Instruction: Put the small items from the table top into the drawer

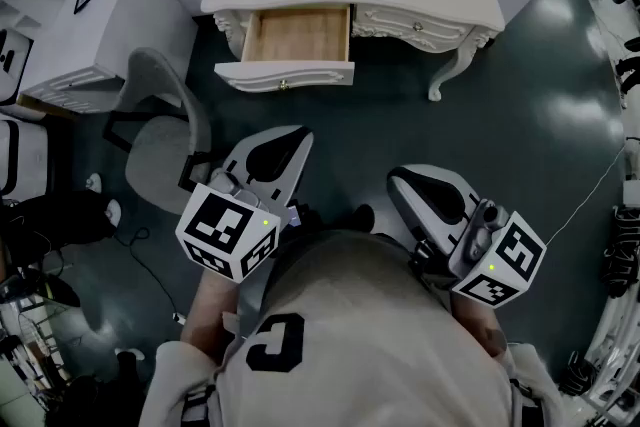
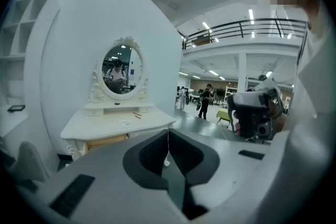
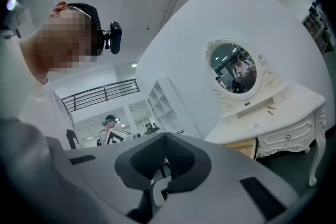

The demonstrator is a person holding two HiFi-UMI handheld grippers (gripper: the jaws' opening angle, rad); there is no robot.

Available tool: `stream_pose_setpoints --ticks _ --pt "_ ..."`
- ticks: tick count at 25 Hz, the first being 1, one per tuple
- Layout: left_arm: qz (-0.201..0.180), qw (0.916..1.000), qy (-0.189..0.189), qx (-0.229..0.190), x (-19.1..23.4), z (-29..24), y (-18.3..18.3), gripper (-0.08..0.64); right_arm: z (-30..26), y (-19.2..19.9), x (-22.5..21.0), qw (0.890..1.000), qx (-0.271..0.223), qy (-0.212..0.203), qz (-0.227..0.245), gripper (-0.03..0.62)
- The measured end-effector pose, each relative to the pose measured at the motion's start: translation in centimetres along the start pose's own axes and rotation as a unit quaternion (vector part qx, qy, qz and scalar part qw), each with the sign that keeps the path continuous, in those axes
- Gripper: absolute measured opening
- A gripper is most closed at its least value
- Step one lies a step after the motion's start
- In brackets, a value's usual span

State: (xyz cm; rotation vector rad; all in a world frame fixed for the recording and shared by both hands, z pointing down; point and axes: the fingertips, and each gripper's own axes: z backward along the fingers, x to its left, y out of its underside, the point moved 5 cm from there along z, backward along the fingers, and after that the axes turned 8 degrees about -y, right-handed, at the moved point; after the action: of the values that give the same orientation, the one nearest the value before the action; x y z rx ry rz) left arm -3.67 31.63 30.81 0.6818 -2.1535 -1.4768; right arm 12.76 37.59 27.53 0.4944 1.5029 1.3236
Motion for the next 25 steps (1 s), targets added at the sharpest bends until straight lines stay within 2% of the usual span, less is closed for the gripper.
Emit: stream_pose_setpoints --ticks 2,4,13,19,25 --pt "0.033 0.9994 0.007 0.007 -1.2 -0.6 0.1 0.057 1.0 -0.5 -0.3 1.0 0.006 -0.006 -0.006 0.028" --pt "0.05 0.9986 0.007 0.014 -2.3 -1.2 0.0 0.057 1.9 -1.0 -0.7 1.0 0.011 -0.013 -0.01 0.028" --pt "0.038 0.9991 -0.01 0.013 -4.4 -3.4 -2.0 0.057 3.2 -3.0 -3.6 0.999 0.014 -0.046 -0.017 0.028" --pt "0.016 0.9996 -0.014 0.02 -2.3 -4.1 -2.5 0.057 1.0 -3.6 -5.2 0.999 0.011 -0.038 -0.018 0.028" --pt "0.009 0.9998 0.008 0.013 2.6 -5.0 -2.7 0.057 -3.1 -3.1 -7.2 0.999 0.014 0.01 -0.033 0.029"
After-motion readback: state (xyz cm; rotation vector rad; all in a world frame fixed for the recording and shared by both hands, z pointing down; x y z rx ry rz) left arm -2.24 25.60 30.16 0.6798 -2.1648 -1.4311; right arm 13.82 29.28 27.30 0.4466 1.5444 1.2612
